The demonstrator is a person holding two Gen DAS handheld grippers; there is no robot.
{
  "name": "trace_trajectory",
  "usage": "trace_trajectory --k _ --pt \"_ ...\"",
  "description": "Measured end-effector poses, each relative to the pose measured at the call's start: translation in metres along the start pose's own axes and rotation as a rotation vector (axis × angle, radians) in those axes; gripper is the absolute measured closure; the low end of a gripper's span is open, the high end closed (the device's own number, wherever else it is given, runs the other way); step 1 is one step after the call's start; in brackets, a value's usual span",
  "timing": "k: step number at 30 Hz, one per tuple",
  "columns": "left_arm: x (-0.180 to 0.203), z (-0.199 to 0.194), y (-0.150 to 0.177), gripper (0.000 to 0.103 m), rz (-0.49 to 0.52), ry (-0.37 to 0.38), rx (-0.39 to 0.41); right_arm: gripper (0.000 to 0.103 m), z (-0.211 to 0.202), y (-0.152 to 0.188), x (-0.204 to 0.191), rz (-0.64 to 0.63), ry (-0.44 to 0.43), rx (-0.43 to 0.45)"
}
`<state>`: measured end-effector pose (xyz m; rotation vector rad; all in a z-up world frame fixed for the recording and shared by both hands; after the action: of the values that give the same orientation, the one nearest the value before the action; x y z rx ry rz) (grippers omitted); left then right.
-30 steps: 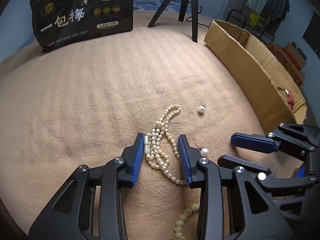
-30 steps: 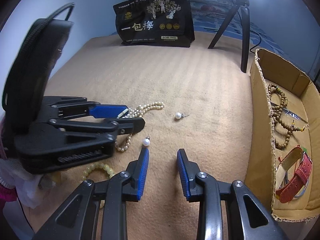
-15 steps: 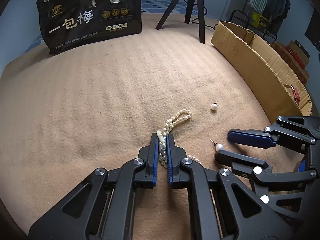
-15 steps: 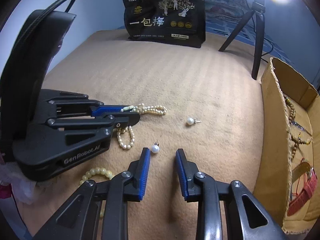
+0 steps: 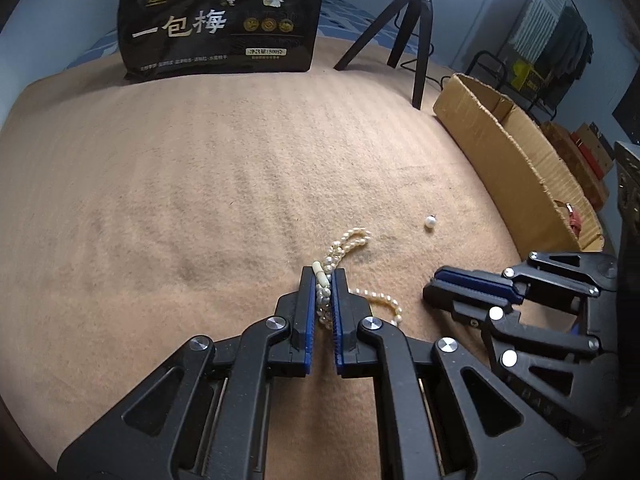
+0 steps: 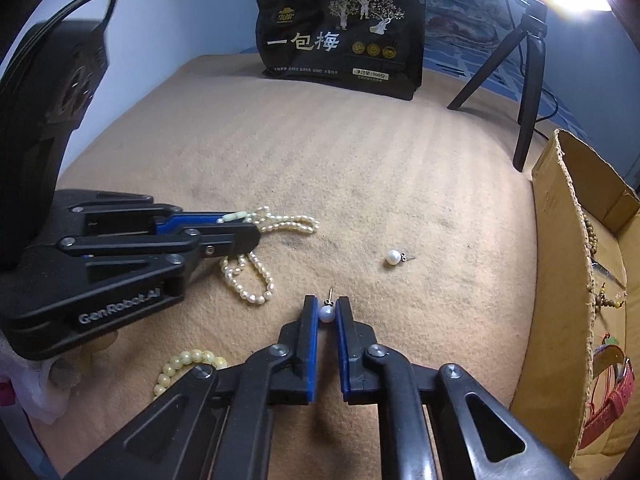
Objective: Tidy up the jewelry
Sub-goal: 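Lift and carry pearl necklace with left tool while right tool carries earring over box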
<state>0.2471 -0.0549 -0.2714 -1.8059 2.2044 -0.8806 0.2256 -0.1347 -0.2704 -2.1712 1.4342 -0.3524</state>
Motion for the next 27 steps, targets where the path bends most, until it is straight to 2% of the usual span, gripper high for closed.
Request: trace_trajectory --k 15,27 --pt "0.007 -0.039 0.007 0.098 -0.063 0.039 0.064 0.097 -0.036 0.000 0.011 0.034 0.000 0.060" --pt "0.018 -0.061 -0.003 0.098 -0.075 0.046 0.109 0.097 -0.066 0.006 0.033 0.085 0.006 0.104"
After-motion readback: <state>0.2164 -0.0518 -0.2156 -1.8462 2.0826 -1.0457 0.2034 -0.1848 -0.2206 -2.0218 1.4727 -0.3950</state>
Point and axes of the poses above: each gripper's, at about its wrist camera, not at the fingertips, and z roughly the way its jaws point, x to its right, y to its underside, the point moved 9 cm from there along z, roughly the way its jaws point, and after that the axes turned 1 degree about -z, right-handed, at the moved point
